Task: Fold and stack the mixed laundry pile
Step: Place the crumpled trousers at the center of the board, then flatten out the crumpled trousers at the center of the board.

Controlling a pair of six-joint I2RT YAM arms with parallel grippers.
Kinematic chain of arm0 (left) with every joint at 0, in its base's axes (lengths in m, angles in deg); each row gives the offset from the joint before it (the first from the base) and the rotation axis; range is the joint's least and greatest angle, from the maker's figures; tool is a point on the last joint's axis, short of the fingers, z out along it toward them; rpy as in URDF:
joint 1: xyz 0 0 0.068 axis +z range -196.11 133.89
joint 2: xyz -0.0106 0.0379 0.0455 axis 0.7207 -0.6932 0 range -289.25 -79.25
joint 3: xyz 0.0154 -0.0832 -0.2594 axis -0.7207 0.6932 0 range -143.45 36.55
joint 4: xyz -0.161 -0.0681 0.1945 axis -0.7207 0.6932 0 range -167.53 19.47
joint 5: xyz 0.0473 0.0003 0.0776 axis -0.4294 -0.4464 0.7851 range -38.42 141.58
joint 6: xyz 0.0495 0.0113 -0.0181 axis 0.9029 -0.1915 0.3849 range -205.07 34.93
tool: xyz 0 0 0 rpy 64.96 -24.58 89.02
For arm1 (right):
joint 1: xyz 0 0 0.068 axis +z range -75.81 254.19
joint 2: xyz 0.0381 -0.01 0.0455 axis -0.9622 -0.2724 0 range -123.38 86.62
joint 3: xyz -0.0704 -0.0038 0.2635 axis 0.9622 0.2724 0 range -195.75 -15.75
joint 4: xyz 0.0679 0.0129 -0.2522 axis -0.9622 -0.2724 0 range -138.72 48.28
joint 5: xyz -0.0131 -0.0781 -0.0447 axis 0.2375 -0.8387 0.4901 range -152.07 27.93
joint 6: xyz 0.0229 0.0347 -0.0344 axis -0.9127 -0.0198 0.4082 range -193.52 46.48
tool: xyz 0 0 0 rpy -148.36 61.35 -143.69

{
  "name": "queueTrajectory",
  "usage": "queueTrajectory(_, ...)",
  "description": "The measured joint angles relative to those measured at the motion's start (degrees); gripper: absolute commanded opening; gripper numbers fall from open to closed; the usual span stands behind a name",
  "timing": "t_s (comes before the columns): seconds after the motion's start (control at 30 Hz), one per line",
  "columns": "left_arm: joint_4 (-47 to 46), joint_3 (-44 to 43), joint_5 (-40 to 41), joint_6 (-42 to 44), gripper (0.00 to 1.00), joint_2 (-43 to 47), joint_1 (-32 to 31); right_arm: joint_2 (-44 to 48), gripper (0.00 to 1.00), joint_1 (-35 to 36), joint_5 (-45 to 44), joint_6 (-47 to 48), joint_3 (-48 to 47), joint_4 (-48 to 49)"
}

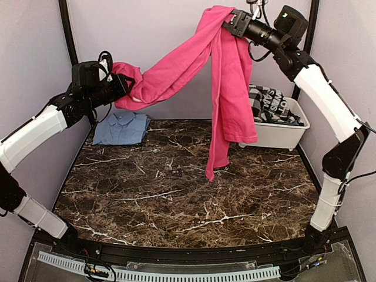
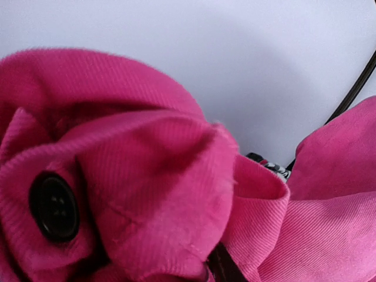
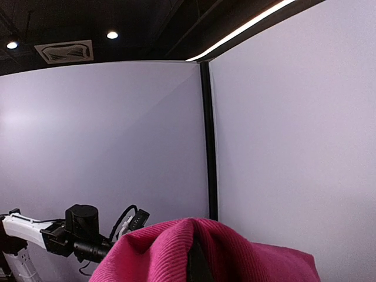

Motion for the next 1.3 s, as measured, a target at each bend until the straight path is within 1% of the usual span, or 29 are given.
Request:
queueTrajectory(0.07,0.28,3.26,-2.51,-1.09,0.39,1.29,1.86,-2.91,0.00,1.84,1.92,-1.66,-0.61,0.26)
queueTrajectory(0.17,1.03,4.76,-7.43,-1.05,0.55,2.64,3.50,-7.02,0.00,4.33,4.68,-3.67,-1.07,0.28)
queueTrajectory(0.23,1.46,4.79,-11.69,-0.81,0.62,3.50,3.67,-8.46,0.00,5.60,5.75,-5.25,1.07,0.85)
queueTrajectory(0.27,1.88,4.87,-12.98,-0.68,0.64,3.98,3.61,-7.72,0.03,5.92,5.68,-6.19,5.60,2.86)
queueTrajectory(0.3,2.27,5.55,-14.19,-0.63,0.67,4.83,3.54,-6.23,0.07,6.34,5.09,-6.82,11.63,4.74)
queueTrajectory(0.33,2.71,6.80,-15.04,-0.66,0.68,6.16,3.54,-4.26,0.10,6.58,3.82,-7.15,18.58,6.12)
queueTrajectory(0.37,3.28,8.59,-15.34,-0.52,0.68,7.80,3.54,-2.23,0.14,6.58,1.95,-6.95,25.70,6.62)
queueTrajectory(0.4,3.80,10.19,-15.39,-0.48,0.68,9.25,3.61,-0.72,0.23,6.40,-0.26,-6.56,31.08,6.43)
queueTrajectory(0.5,5.51,15.23,-16.76,-0.28,0.77,13.33,4.50,3.23,0.55,5.09,-8.09,-3.69,47.43,3.06)
queueTrajectory(0.53,6.29,16.44,-18.03,-0.02,0.79,13.99,4.87,4.13,0.61,4.66,-10.12,-2.51,51.54,1.09)
queueTrajectory(0.6,7.02,17.97,-19.34,0.28,0.82,13.84,5.27,5.42,0.67,3.91,-13.31,-0.09,57.42,-3.78)
queueTrajectory(0.7,8.15,21.86,-19.32,-0.31,0.82,13.49,5.62,7.52,0.70,3.52,-15.87,2.38,63.67,-9.68)
queueTrajectory(0.77,10.43,24.24,-18.80,-0.37,0.80,13.38,5.70,10.01,0.70,3.72,-16.15,3.89,67.32,-12.81)
queueTrajectory(0.9,13.49,24.90,-19.41,1.42,0.78,12.31,5.49,15.93,0.69,3.96,-15.74,5.66,71.65,-15.65)
queueTrajectory(0.97,14.34,25.07,-19.65,3.17,0.76,11.65,4.52,18.03,0.68,3.96,-15.52,5.99,72.43,-16.17)
queueTrajectory(1.03,15.47,26.03,-18.71,5.35,0.74,10.80,2.01,19.10,0.68,3.96,-15.47,6.16,72.46,-16.41)
queueTrajectory(1.1,18.12,26.91,-15.91,6.69,0.65,9.40,-1.40,19.50,0.67,3.93,-15.28,6.25,72.46,-16.48)
queueTrajectory(1.17,20.87,27.15,-13.22,6.49,0.62,7.69,-3.78,19.54,0.67,3.76,-14.82,6.19,72.46,-16.57)
queueTrajectory(1.27,22.71,28.79,-10.36,3.61,0.61,5.95,-5.07,19.54,0.67,3.54,-14.01,5.79,72.46,-16.50)
queueTrajectory(1.3,22.69,29.73,-9.70,2.25,0.63,5.88,-5.07,19.54,0.67,3.45,-13.90,5.70,72.46,-16.48)
